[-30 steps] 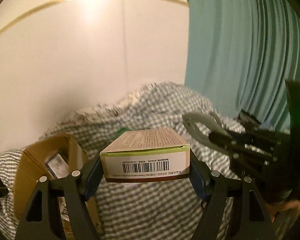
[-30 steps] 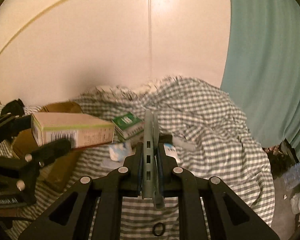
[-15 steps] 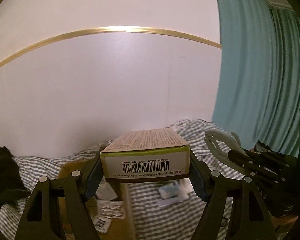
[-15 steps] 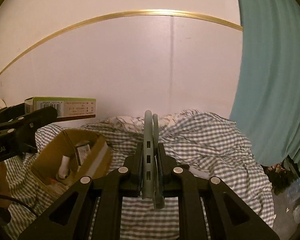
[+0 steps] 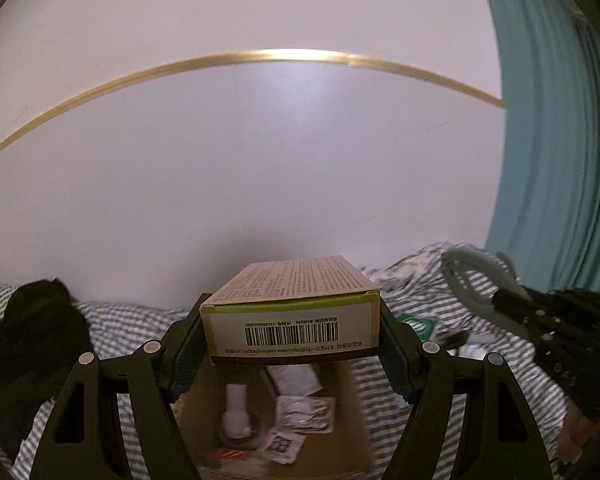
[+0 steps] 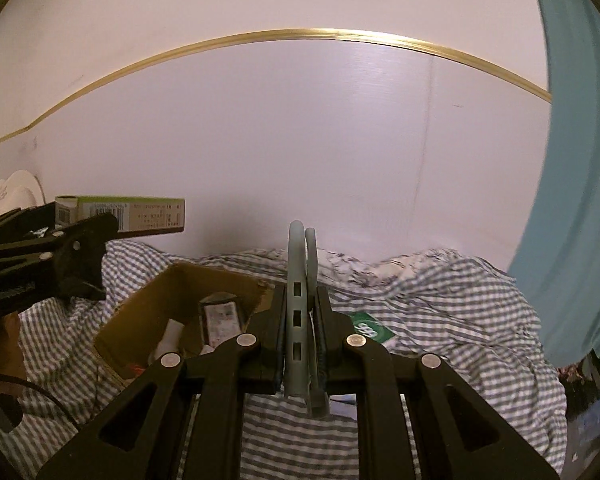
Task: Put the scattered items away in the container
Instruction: 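Carry the paper box and grey-green tube over the cardboard box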
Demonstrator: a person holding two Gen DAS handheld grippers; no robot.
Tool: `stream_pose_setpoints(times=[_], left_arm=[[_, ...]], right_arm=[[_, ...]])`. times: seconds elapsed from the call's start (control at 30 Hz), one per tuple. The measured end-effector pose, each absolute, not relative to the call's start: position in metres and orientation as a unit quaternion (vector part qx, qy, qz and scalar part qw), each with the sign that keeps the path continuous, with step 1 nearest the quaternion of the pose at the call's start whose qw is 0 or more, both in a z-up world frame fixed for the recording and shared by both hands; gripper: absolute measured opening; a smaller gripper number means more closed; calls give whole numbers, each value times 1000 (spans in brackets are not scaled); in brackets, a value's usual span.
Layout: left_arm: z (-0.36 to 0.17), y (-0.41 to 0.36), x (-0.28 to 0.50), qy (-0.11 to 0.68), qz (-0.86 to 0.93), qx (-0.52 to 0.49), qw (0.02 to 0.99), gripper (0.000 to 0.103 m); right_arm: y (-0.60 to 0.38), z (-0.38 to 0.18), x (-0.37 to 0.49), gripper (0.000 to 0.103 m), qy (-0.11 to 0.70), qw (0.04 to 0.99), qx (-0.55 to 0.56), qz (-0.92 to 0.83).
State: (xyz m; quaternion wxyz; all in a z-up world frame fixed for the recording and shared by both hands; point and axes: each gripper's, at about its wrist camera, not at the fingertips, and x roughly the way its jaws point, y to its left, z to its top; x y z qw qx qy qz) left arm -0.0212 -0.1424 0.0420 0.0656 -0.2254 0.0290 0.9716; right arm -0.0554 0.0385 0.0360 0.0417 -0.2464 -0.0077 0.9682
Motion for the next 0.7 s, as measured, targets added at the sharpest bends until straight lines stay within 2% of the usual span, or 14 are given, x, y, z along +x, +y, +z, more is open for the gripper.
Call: stream_pose_setpoints(times=[0.7], left_arm=[[-73, -212, -82, 26, 931, -365, 12, 77]], right_arm=[[-26, -38, -140, 12, -38, -38, -321, 946]])
